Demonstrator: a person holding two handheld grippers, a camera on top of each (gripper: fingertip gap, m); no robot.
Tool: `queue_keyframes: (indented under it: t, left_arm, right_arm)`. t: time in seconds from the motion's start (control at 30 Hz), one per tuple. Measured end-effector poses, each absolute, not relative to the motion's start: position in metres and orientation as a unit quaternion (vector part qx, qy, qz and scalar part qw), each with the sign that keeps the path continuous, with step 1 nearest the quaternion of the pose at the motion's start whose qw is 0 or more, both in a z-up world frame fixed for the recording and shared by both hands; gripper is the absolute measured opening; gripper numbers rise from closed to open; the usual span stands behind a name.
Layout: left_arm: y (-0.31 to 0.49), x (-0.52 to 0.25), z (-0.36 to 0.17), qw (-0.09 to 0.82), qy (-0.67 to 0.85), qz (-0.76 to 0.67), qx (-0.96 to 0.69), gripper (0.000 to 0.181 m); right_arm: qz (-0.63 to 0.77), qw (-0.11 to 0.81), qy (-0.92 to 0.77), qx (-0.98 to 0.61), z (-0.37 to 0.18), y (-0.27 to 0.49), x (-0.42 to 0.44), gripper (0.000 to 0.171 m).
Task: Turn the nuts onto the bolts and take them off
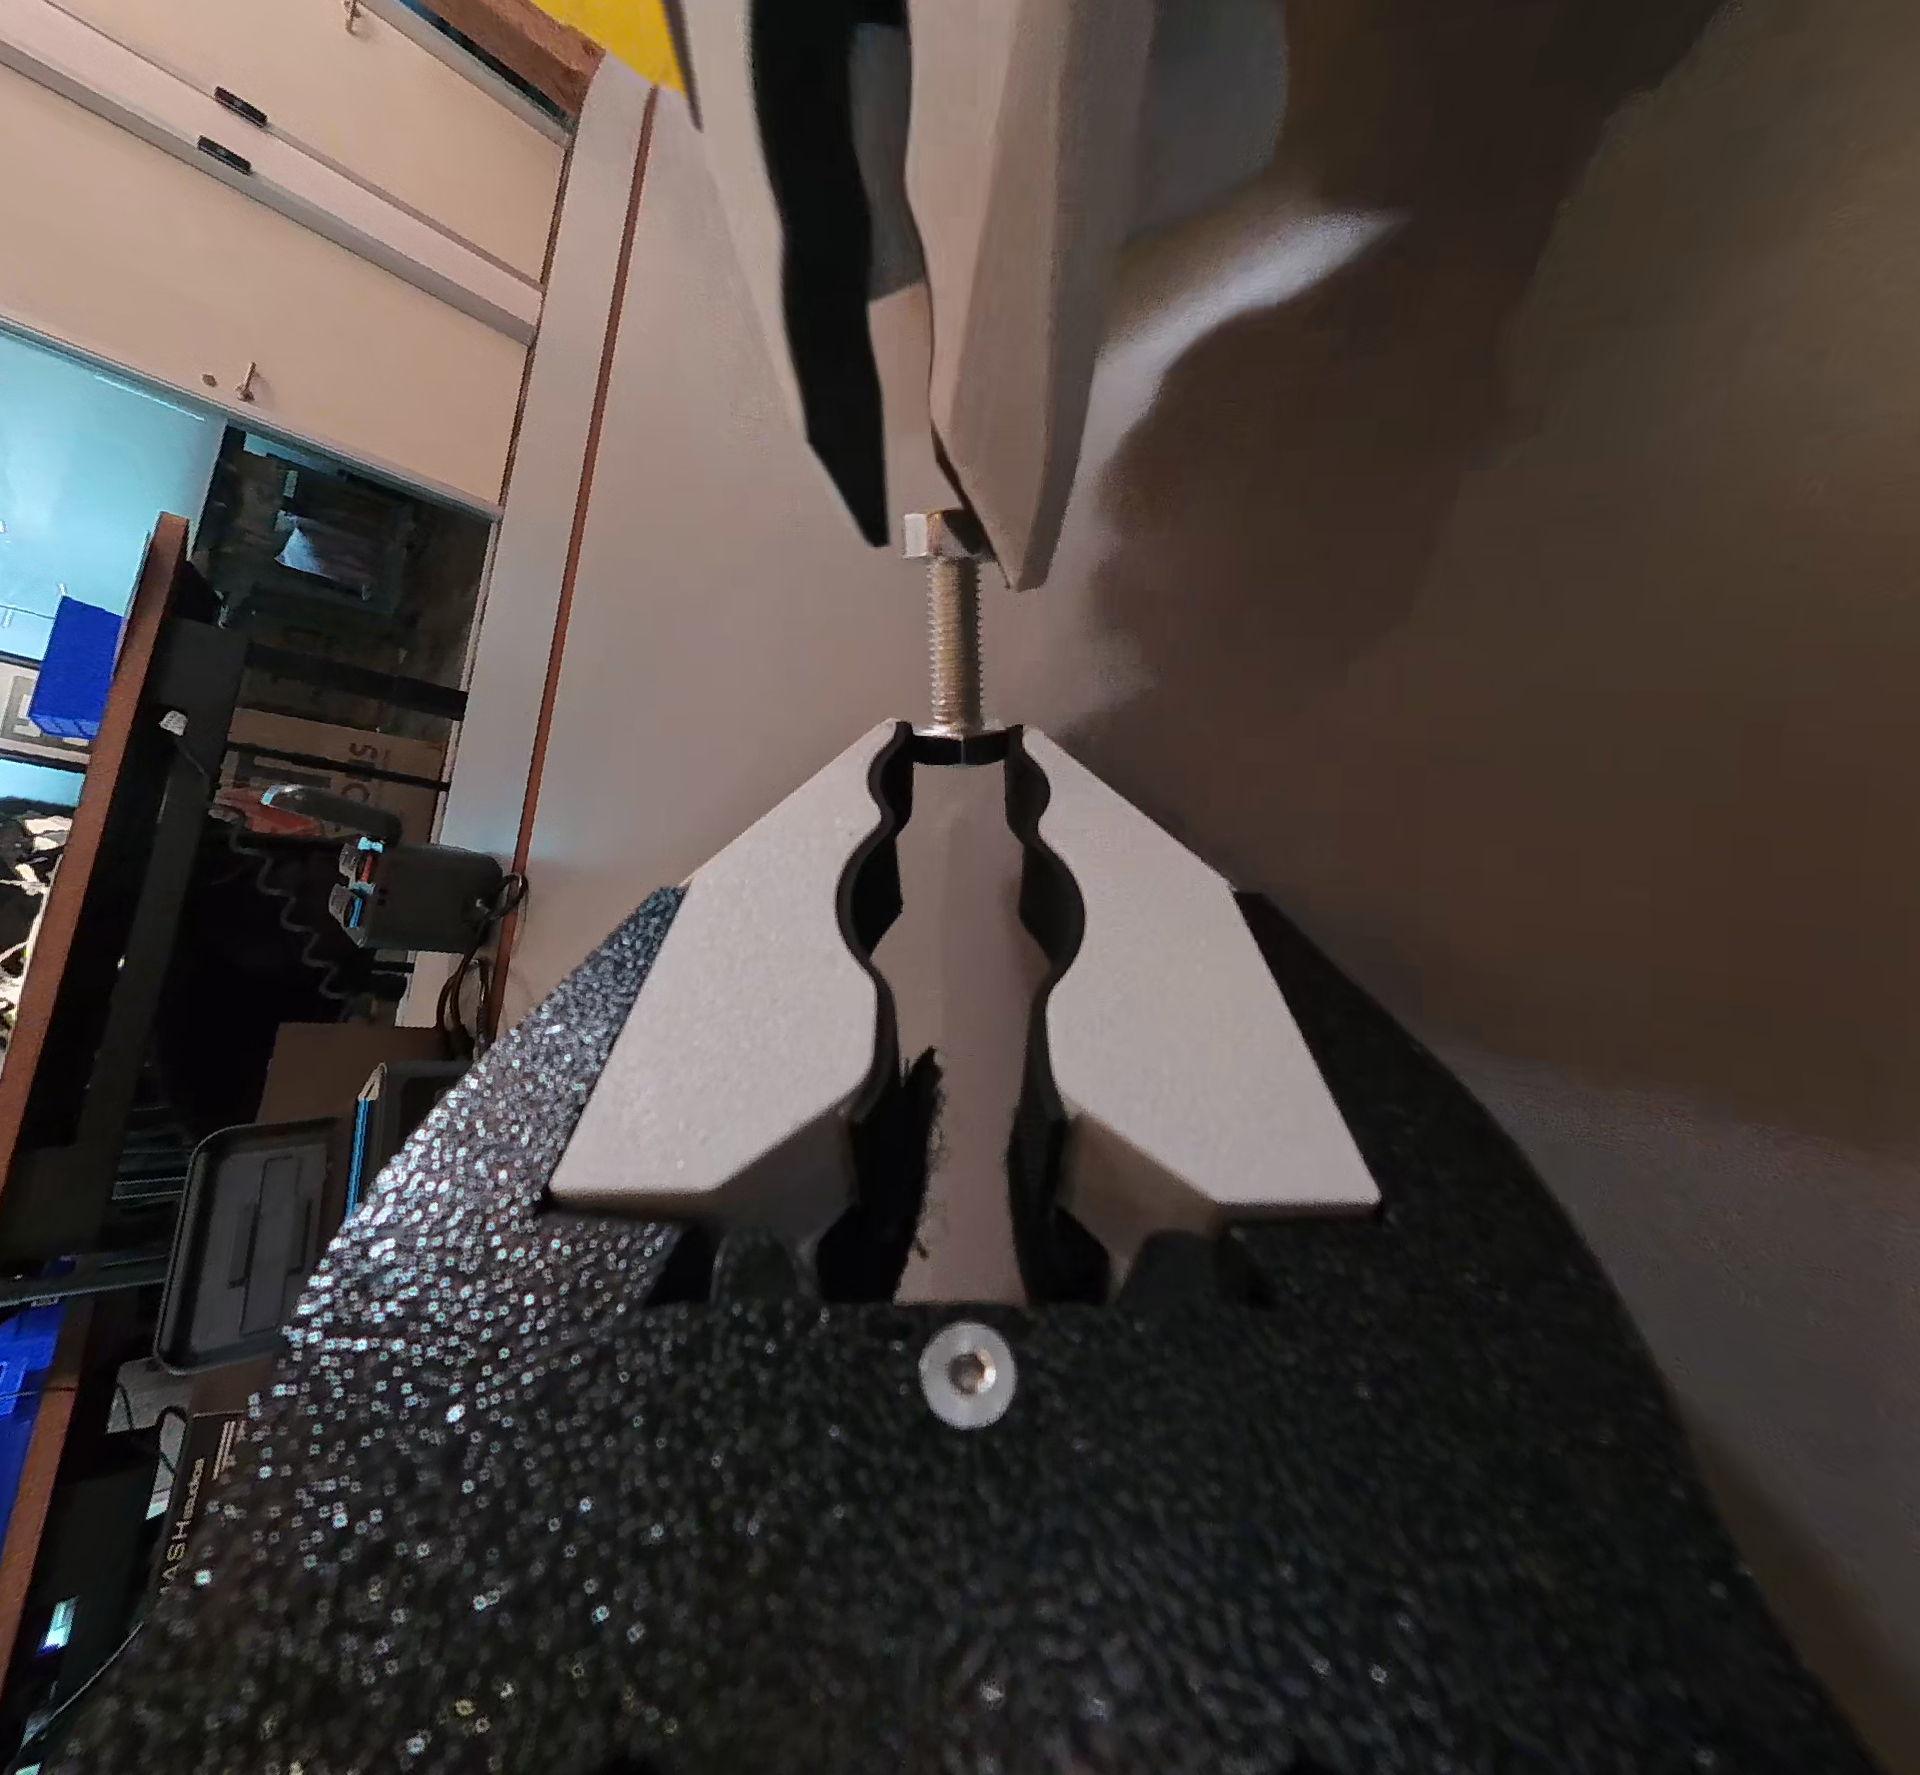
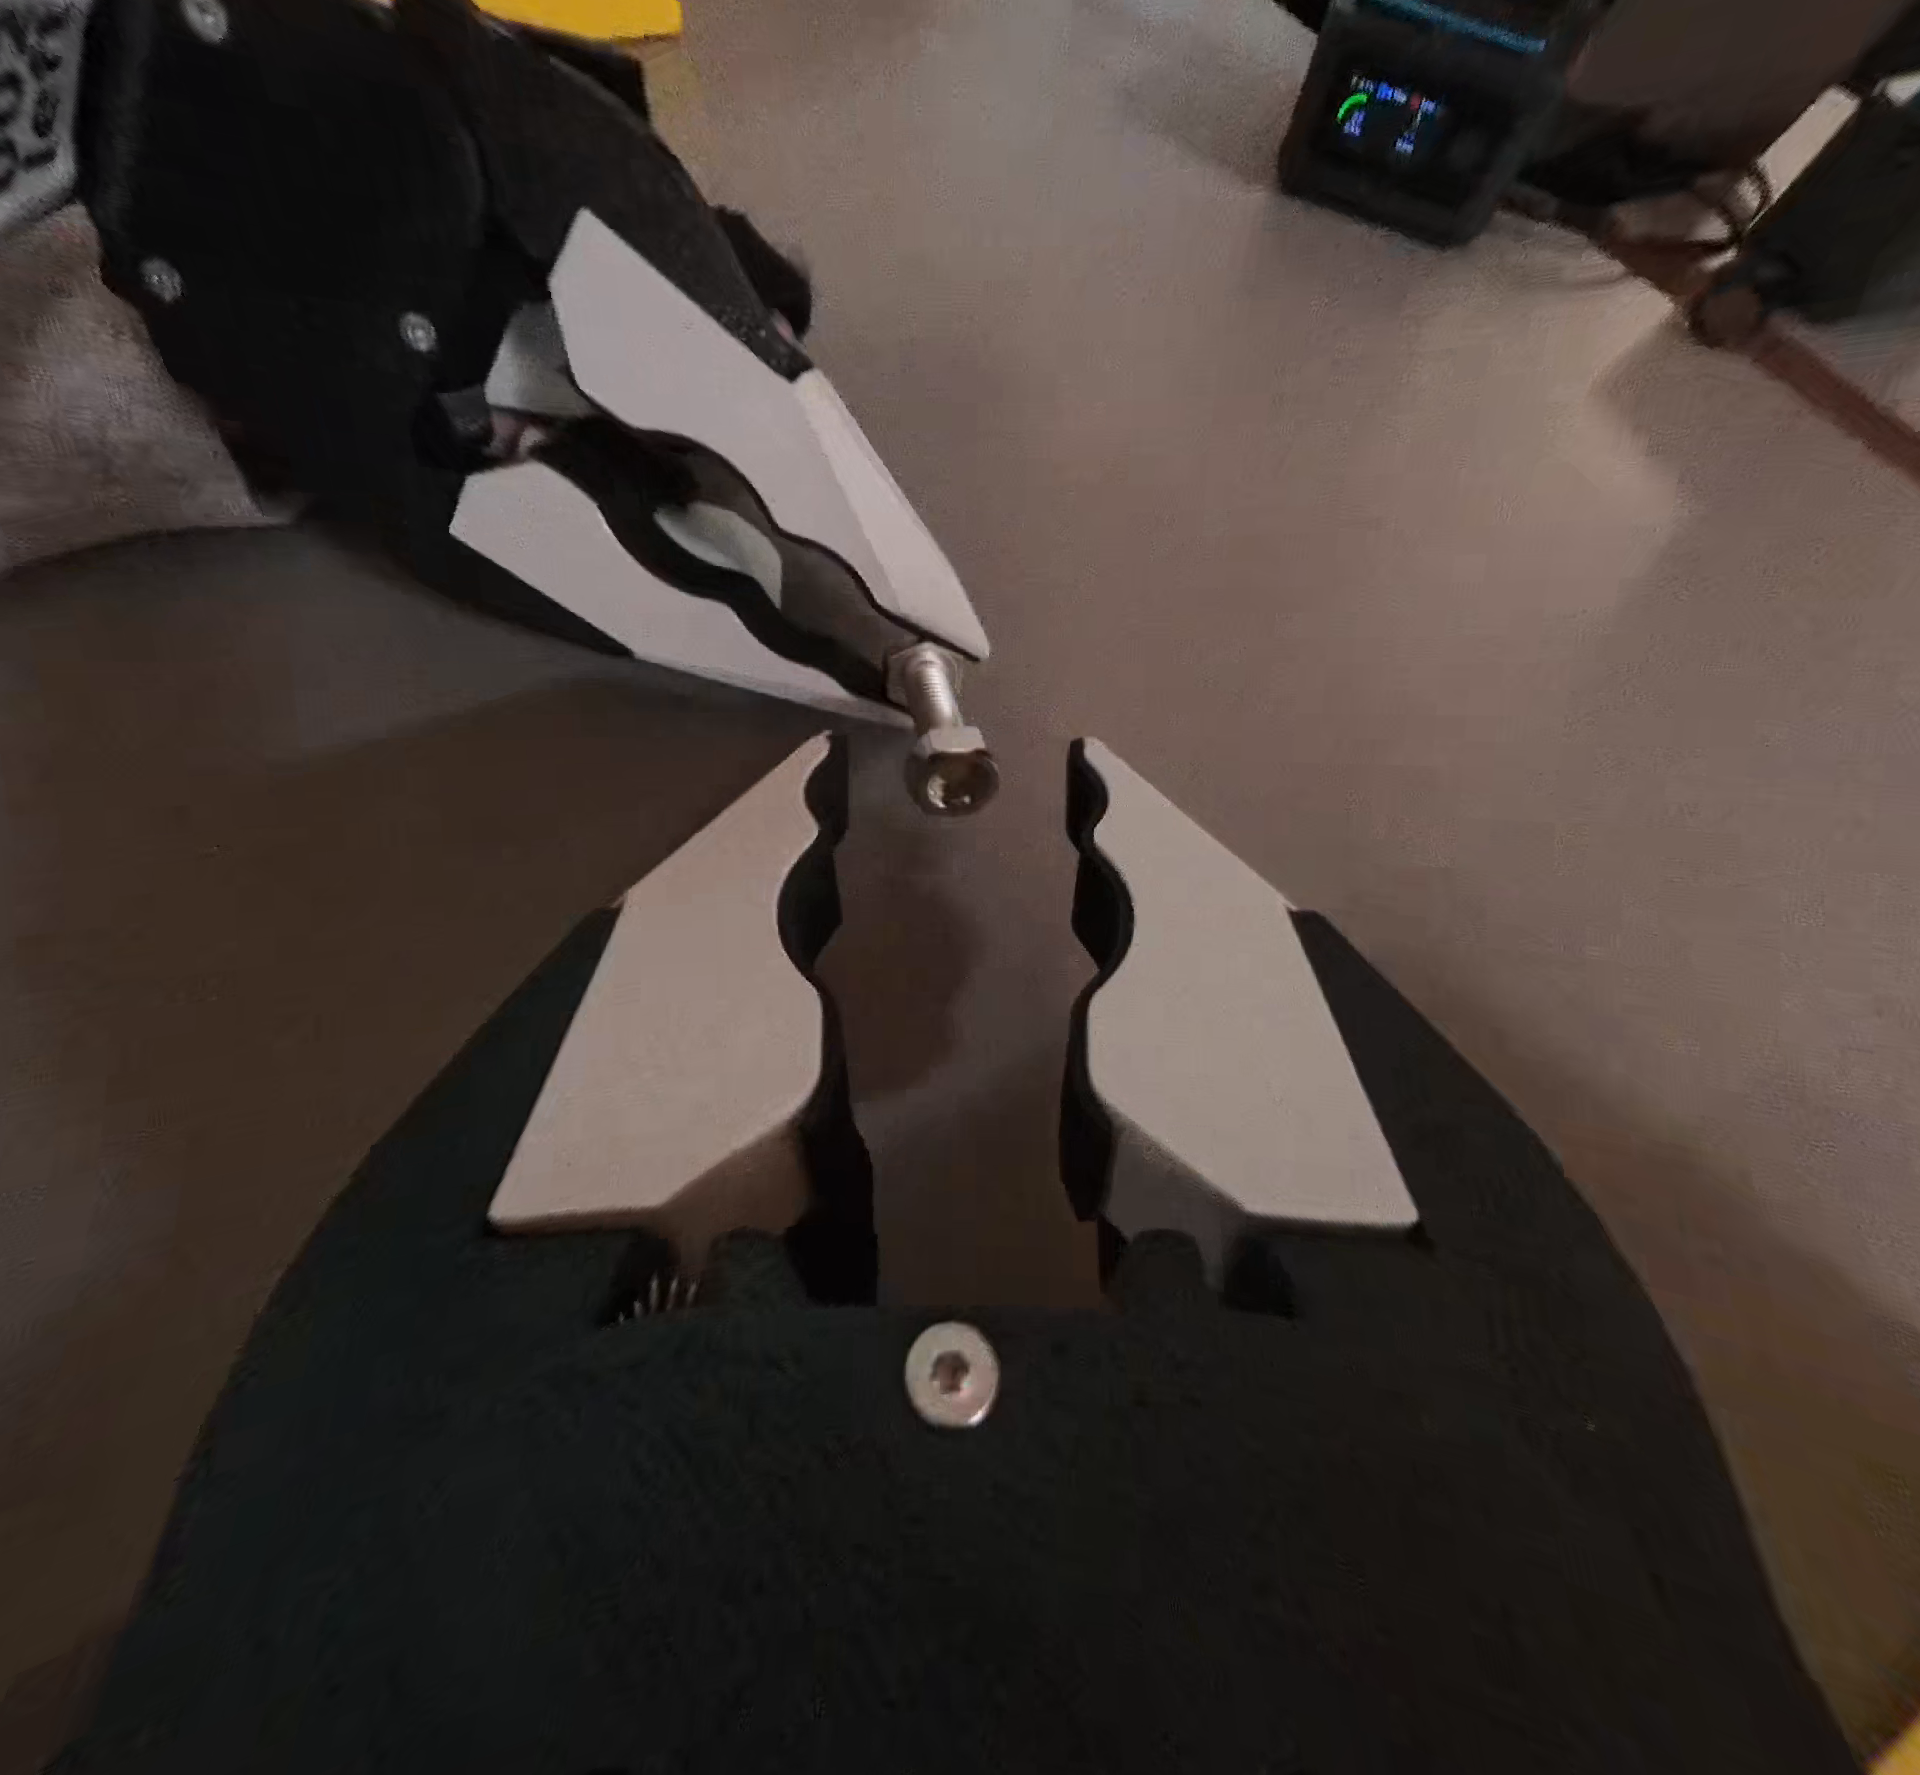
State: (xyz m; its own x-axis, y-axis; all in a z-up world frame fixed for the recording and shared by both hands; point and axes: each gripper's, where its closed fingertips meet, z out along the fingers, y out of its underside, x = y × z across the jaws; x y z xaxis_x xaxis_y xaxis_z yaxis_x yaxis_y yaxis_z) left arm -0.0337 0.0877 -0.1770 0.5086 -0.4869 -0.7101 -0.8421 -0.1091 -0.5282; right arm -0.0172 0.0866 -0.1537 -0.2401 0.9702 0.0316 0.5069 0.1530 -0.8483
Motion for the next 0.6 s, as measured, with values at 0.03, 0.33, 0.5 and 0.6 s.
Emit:
queue_keyframes:
  t: [0.03,0.33,0.5,0.6]
  left_arm:
    - [0.088,-0.034,-0.177,0.484,0.460,0.184,-0.722,0.016]
    - [0.079,-0.059,-0.174,0.468,0.449,0.198,-0.735,0.016]
    - [0.071,-0.094,-0.157,0.490,0.395,0.216,-0.746,0.016]
    - [0.074,-0.086,-0.148,0.503,0.409,0.240,-0.723,0.016]
  right_arm:
    - [0.381,0.292,-0.688,-0.544,-0.156,0.087,-0.017,0.035]
    - [0.296,0.377,-0.758,-0.442,-0.159,0.088,-0.018,0.000]
    - [0.293,0.431,-0.758,-0.393,-0.146,0.080,-0.021,0.003]
    - [0.406,0.351,-0.703,-0.466,-0.139,0.066,-0.028,0.036]
